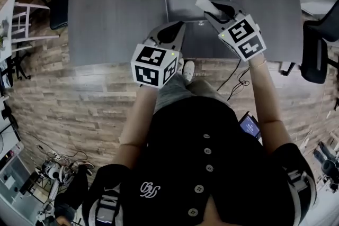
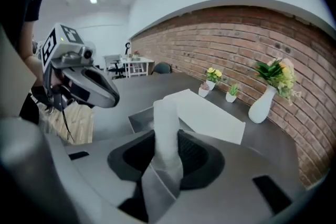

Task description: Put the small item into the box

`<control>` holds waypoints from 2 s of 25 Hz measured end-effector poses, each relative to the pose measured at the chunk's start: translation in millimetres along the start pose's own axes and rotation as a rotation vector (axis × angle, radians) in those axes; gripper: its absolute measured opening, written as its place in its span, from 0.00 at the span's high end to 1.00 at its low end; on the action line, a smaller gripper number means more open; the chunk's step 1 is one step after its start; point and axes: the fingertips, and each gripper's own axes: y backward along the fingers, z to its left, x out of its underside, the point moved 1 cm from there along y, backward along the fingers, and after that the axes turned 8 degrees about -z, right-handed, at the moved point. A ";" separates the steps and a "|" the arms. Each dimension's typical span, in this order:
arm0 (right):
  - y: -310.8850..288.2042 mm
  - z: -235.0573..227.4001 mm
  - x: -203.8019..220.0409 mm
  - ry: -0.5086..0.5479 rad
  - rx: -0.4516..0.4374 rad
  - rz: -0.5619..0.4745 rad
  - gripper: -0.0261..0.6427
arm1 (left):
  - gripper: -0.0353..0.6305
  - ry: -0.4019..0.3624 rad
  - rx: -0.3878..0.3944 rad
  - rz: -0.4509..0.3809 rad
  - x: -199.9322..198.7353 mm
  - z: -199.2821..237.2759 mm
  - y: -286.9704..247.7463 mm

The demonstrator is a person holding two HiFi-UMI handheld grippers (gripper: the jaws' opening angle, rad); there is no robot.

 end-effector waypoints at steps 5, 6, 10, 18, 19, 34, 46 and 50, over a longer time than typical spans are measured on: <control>-44.4 -15.8 25.1 0.110 -0.040 0.136 0.76 | 0.93 0.018 -0.007 0.003 4.0 11.4 -15.2; -52.0 -16.4 30.4 0.124 -0.056 0.157 0.76 | 0.93 0.028 -0.007 0.005 6.0 12.7 -17.8; -77.9 -15.0 51.5 0.193 -0.131 0.239 0.75 | 0.93 0.079 -0.021 0.010 15.5 19.7 -21.7; -96.1 -14.3 72.4 0.282 -0.217 0.327 0.75 | 0.93 0.142 -0.060 0.024 25.2 30.0 -25.9; -96.4 -13.2 72.9 0.293 -0.219 0.332 0.74 | 0.93 0.147 -0.063 0.021 25.9 30.6 -25.3; -30.0 -6.6 -0.6 0.102 -0.005 0.028 0.68 | 0.93 0.018 -0.032 0.022 14.2 22.5 -14.7; 73.7 29.6 -46.9 -0.245 0.114 -0.309 0.87 | 0.93 -0.044 0.071 -0.050 -21.6 -27.6 14.3; 97.7 49.3 -55.8 -0.332 0.140 -0.418 0.94 | 0.93 -0.078 0.091 -0.068 -25.8 -43.3 26.7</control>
